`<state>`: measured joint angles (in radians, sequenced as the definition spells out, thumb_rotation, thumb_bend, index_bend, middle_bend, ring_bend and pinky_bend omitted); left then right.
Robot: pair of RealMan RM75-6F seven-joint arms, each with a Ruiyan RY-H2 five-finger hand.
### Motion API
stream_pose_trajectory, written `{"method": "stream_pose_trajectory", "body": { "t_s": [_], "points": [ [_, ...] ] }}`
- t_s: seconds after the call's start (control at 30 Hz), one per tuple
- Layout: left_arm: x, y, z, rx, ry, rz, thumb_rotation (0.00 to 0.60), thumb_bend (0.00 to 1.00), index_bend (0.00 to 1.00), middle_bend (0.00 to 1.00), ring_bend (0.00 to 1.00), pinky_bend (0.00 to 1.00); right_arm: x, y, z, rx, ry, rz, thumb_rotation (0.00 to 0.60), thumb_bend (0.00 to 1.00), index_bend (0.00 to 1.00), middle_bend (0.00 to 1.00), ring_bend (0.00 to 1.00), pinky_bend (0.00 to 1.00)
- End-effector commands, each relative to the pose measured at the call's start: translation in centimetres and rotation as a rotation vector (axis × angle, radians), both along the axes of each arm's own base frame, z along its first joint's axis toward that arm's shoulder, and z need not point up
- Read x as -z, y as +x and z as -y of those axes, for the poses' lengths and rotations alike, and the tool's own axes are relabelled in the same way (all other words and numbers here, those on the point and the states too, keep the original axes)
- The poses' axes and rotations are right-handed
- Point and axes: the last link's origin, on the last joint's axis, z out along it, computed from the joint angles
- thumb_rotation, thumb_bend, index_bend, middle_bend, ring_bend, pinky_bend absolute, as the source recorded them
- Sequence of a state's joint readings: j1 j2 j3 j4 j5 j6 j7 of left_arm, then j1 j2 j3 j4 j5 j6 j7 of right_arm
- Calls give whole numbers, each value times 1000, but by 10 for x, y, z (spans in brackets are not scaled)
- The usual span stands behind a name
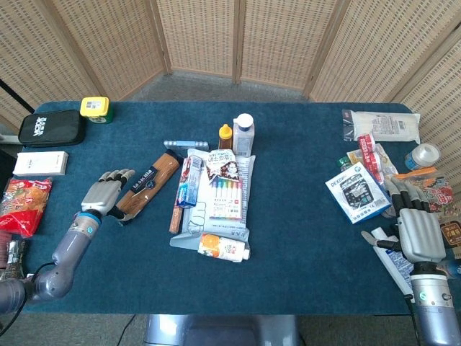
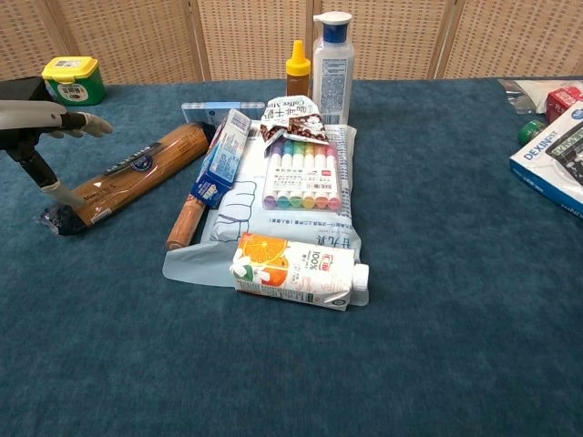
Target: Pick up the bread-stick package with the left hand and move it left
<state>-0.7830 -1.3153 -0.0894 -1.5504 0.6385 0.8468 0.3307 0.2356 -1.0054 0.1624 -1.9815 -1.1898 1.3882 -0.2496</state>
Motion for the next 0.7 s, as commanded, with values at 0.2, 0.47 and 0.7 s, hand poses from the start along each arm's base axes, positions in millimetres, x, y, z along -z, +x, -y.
{"method": "stream_pose_trajectory", "body": {
  "t_s": [0.2, 0.47, 0.7],
  "points": [
    [20, 5, -17, -16, 11, -6, 600, 193, 0, 0, 0, 0, -2, -4, -3, 11, -1, 15, 499, 0, 0, 0, 0, 0],
    [43, 10, -28, -38, 11, 9, 600, 200, 0, 0, 0, 0, -3, -6, -5, 21, -1, 22, 499, 0, 0, 0, 0, 0],
    [55, 10, -29, -53, 35, 0, 600, 279, 0, 0, 9, 0, -5, -7, -7, 28, 1, 43, 499, 0, 0, 0, 0, 0]
  ]
}}
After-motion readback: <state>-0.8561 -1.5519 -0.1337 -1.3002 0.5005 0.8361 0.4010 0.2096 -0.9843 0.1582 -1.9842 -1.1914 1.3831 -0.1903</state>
